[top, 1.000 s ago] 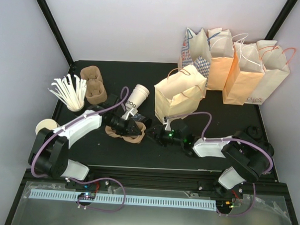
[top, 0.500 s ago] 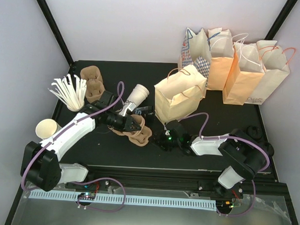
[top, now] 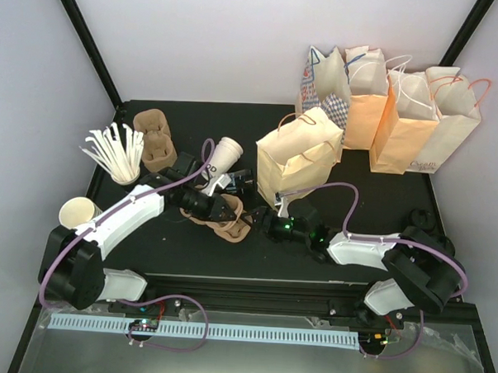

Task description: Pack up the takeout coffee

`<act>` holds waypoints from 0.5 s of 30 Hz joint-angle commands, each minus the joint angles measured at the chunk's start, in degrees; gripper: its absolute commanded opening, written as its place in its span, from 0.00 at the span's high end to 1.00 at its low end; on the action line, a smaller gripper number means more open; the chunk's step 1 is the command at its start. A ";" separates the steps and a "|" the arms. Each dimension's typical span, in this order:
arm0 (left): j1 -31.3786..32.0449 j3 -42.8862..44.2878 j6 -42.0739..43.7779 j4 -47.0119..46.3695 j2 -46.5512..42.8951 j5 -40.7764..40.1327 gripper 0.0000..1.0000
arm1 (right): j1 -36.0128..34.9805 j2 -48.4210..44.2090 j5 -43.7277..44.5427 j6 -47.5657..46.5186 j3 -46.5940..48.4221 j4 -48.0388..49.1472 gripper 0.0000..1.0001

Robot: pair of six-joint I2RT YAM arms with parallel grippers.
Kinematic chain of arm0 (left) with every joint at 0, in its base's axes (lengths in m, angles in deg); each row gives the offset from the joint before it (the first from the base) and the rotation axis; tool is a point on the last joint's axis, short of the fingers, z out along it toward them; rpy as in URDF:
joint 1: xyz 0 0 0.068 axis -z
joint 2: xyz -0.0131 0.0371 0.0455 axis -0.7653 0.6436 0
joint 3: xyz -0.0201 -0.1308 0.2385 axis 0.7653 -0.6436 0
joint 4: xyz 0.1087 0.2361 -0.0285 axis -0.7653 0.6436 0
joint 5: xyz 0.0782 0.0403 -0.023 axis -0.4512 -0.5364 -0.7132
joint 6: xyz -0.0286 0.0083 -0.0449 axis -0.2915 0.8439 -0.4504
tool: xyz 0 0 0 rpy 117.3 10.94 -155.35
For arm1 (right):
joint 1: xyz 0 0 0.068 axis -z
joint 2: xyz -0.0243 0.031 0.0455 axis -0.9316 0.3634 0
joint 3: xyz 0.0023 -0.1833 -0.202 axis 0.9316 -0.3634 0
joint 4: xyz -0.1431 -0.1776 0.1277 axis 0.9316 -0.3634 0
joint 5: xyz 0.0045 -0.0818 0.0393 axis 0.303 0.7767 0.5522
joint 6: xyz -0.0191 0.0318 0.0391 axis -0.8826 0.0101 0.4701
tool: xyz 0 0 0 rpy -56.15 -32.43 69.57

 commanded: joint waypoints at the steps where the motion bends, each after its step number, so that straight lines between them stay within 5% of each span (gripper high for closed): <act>1: 1.05 0.70 0.30 -1.41 1.21 0.51 0.82 | -0.25 0.52 -1.11 0.04 -0.99 7.30 0.19; 10: 1.24 1.14 0.27 -1.53 1.77 1.01 0.82 | -0.25 1.18 -1.05 0.89 -1.33 9.52 0.51; 15: 1.45 0.80 0.29 -1.91 1.94 1.76 0.82 | -0.23 2.43 -2.02 1.83 -1.18 13.51 0.57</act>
